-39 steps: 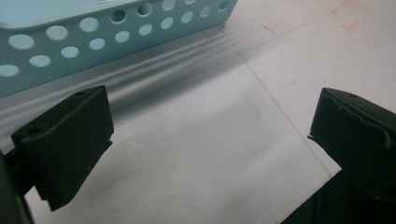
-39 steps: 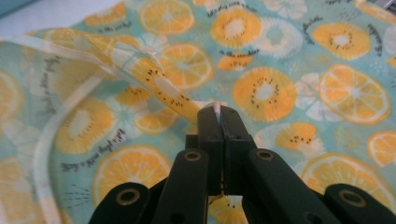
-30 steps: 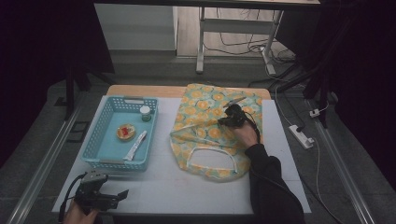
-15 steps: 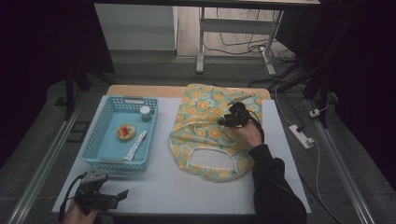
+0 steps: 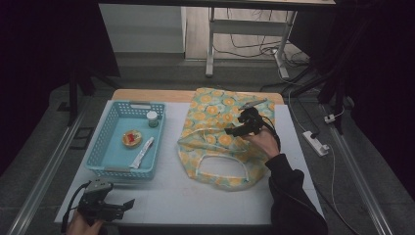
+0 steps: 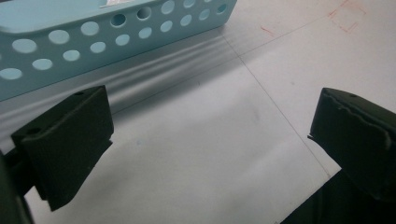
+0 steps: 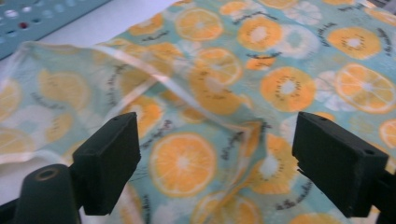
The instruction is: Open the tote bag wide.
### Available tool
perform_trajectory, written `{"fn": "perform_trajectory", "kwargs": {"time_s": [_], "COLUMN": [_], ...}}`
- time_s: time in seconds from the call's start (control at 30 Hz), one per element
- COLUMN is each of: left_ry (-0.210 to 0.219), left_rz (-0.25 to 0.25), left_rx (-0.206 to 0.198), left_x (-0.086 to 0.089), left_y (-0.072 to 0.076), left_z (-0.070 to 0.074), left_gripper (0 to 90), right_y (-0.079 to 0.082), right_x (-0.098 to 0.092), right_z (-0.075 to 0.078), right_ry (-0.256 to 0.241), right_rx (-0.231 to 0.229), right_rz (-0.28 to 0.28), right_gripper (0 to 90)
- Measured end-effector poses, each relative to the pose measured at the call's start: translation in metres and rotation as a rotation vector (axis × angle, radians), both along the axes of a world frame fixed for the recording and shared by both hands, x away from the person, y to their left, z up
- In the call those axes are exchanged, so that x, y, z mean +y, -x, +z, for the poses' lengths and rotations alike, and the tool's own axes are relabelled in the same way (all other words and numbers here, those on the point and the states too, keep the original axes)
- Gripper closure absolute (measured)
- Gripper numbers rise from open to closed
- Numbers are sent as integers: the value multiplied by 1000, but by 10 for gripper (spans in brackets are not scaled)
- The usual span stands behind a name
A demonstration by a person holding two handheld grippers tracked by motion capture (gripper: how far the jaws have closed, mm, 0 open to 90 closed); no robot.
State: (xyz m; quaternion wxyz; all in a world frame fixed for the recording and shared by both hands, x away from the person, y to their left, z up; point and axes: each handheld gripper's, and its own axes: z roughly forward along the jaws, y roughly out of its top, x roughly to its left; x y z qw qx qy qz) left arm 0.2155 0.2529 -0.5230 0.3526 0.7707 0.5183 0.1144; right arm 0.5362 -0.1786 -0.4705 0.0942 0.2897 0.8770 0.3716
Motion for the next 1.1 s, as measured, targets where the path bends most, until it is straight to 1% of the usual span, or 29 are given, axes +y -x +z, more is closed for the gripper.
{"fn": "perform_trajectory", "kwargs": {"time_s": [0.13,0.23,0.27,0.37,0.43,0.53,0.6,0.67,0.73,0.87,0.9,0.97,1.1], "left_ry": [0,0,0,-1,-1,-1,-1,0,0,-4,-4,-5,-4], "left_rz": [0,0,0,-2,-1,-2,-2,-3,-4,-8,-9,-8,-7], "left_rx": [0,-1,-1,-2,-2,-2,-2,-3,-2,-6,-6,-5,-6], "left_x": [0,0,0,0,0,0,0,0,0,-1,-1,-1,-1], "left_y": [0,0,0,0,1,0,1,1,1,1,1,1,1], "left_z": [0,0,0,0,0,0,0,0,0,0,0,0,0], "left_gripper": [0,0,0,0,0,0,0,0,0,0,0,0,0], "right_y": [10,19,21,27,30,32,32,31,30,27,26,27,30], "right_x": [6,12,14,20,25,31,35,36,36,34,34,32,29], "right_z": [0,-3,-5,-9,-13,-21,-30,-37,-42,-53,-55,-56,-52], "right_ry": [6,24,28,48,58,85,114,139,151,193,202,195,184], "right_rx": [-1,-11,-13,1,4,10,16,19,29,26,29,26,17], "right_rz": [28,53,59,86,90,102,110,103,97,89,93,108,156], "right_gripper": [44,2,0,0,0,0,0,0,0,0,9,45,209]}}
